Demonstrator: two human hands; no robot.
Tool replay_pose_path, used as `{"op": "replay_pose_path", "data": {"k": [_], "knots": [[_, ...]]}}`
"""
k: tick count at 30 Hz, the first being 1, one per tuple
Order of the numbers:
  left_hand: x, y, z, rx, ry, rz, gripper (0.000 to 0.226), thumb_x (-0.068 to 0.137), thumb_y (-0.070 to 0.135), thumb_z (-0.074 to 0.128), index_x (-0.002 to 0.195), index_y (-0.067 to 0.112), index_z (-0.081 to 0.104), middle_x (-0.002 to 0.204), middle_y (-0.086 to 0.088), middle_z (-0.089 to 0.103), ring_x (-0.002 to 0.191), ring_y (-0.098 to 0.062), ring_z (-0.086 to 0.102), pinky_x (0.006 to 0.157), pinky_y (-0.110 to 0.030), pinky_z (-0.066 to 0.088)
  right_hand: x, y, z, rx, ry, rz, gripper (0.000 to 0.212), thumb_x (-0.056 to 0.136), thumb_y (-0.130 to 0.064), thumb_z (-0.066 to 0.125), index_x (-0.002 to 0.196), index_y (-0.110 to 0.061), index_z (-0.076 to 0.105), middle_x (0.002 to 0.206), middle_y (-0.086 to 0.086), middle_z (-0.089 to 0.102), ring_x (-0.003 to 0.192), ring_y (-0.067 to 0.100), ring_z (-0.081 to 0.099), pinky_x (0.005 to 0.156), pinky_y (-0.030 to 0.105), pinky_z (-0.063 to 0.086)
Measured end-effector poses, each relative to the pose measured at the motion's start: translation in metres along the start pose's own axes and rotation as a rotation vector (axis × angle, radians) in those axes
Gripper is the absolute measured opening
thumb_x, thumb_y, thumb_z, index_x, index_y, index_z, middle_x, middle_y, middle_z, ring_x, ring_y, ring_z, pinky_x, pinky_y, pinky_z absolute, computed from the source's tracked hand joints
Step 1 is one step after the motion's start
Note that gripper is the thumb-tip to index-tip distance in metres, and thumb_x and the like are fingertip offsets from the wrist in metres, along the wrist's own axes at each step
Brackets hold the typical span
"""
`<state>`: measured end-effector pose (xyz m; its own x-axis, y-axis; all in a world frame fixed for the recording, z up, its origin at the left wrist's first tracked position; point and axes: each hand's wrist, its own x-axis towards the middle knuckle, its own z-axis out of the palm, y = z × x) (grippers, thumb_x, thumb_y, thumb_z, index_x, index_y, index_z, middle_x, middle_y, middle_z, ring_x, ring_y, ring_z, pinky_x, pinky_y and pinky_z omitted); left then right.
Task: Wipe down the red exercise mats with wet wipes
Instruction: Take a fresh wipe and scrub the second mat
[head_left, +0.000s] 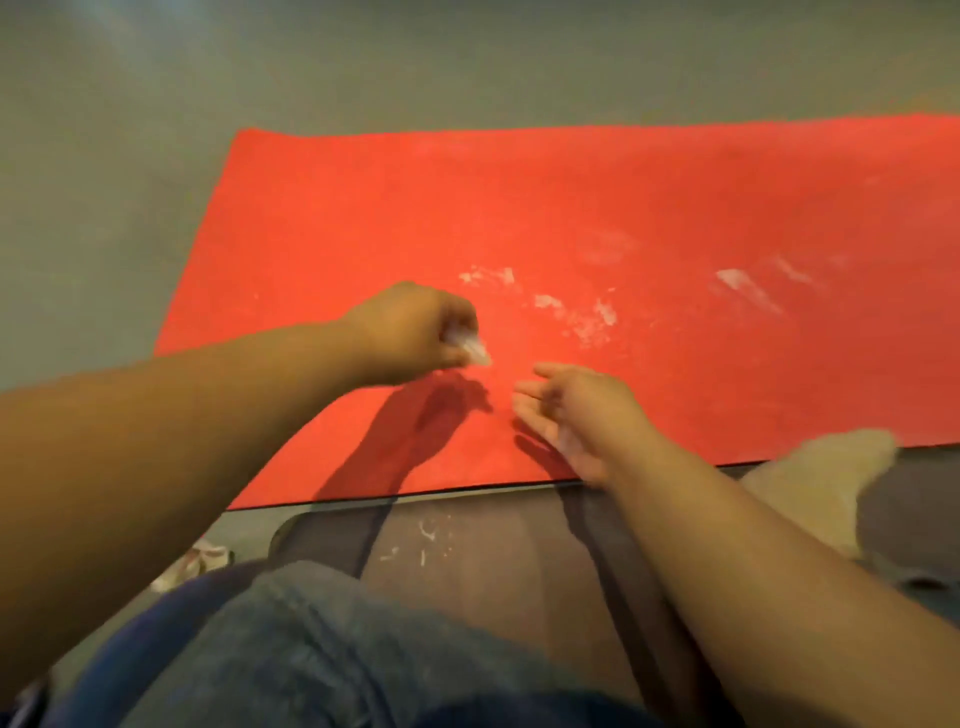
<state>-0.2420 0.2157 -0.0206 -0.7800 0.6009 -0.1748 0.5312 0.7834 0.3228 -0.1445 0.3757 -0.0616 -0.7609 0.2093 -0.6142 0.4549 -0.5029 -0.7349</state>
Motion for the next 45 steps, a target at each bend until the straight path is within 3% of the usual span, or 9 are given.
{"op": "replay_pose_path", "data": {"k": [3,7,12,14,17,24,31,35,45], "knots": [[0.003,-0.023,0.002,0.08,-0.052,-0.247,0.031,0.089,0.043,0.061,0.095,0.014,0.071,0.091,-0.007,0.072,0.092,-0.026,0.065,0.07,-0.028,0.043,0.002,0.005,-0.032,-0.328,0.141,-0.134,0.021,0.091,0.001,0.041,0.098,-0.007,0.059,0.079,0.009,0.062,0.068,0.019,0.057,0.059,0.027,0.052],[-0.003,-0.029,0.055,0.153,-0.059,-0.379,0.029,0.094,0.033,0.056,0.102,0.007,0.066,0.108,-0.02,0.063,0.103,-0.036,0.058,0.078,-0.035,0.043,0.003,0.015,-0.061,-0.681,0.168,-0.218,0.025,0.083,-0.001,0.051,0.081,-0.022,0.064,0.091,0.007,0.07,0.091,0.024,0.065,0.089,0.046,0.051],[-0.019,-0.019,0.061,0.131,-0.19,-0.139,0.021,0.09,0.027,0.06,0.102,0.013,0.07,0.103,-0.012,0.066,0.097,-0.031,0.06,0.072,-0.028,0.04,0.009,0.036,-0.064,-0.82,0.242,-0.425,0.022,0.085,-0.007,0.051,0.078,-0.027,0.06,0.086,-0.006,0.067,0.084,0.015,0.061,0.071,0.026,0.042],[-0.036,-0.022,0.059,0.097,-0.242,0.005,0.019,0.088,0.024,0.064,0.104,0.015,0.071,0.104,-0.008,0.063,0.098,-0.028,0.059,0.074,-0.024,0.035,0.008,0.04,-0.061,-0.869,0.291,-0.473,0.02,0.085,-0.007,0.051,0.083,-0.024,0.062,0.09,-0.003,0.065,0.086,0.018,0.059,0.071,0.026,0.041],[-0.044,-0.043,0.053,0.102,-0.113,0.022,0.019,0.093,0.028,0.059,0.105,0.021,0.072,0.105,-0.005,0.06,0.099,-0.028,0.059,0.078,-0.029,0.039,0.005,0.046,-0.044,-1.004,0.27,-0.555,0.021,0.08,-0.005,0.051,0.088,-0.017,0.066,0.096,0.003,0.063,0.093,0.024,0.056,0.082,0.033,0.045],[-0.02,-0.149,0.035,0.174,0.275,-0.313,0.031,0.097,0.035,0.052,0.098,0.014,0.074,0.096,-0.015,0.058,0.092,-0.036,0.06,0.075,-0.039,0.046,0.033,0.049,0.033,-1.138,0.03,-0.64,0.021,0.081,-0.006,0.052,0.089,-0.016,0.068,0.098,0.004,0.067,0.094,0.025,0.057,0.08,0.032,0.045],[0.017,-0.239,0.023,0.064,0.618,-0.503,0.025,0.091,0.024,0.062,0.098,0.003,0.073,0.096,-0.02,0.058,0.088,-0.036,0.057,0.076,-0.032,0.038,0.047,0.069,0.042,-1.183,0.131,-0.829,0.016,0.075,-0.007,0.052,0.073,-0.017,0.065,0.078,0.0,0.06,0.08,0.024,0.054,0.074,0.038,0.047],[0.028,-0.249,0.029,0.069,0.587,-0.589,0.029,0.098,0.02,0.051,0.107,0.001,0.07,0.102,-0.025,0.058,0.094,-0.041,0.057,0.081,-0.038,0.039,0.05,0.07,0.042,-1.196,0.145,-0.828,0.018,0.077,-0.005,0.054,0.073,-0.019,0.065,0.078,-0.004,0.06,0.08,0.02,0.053,0.073,0.036,0.046],[-0.061,-0.156,0.045,0.1,0.32,-0.411,0.018,0.091,0.016,0.058,0.1,0.015,0.075,0.095,-0.013,0.06,0.091,-0.036,0.058,0.071,-0.036,0.038,0.039,0.06,0.029,-1.026,0.149,-0.767,0.02,0.078,0.0,0.055,0.074,-0.015,0.068,0.081,-0.001,0.064,0.08,0.019,0.057,0.07,0.027,0.039]]}}
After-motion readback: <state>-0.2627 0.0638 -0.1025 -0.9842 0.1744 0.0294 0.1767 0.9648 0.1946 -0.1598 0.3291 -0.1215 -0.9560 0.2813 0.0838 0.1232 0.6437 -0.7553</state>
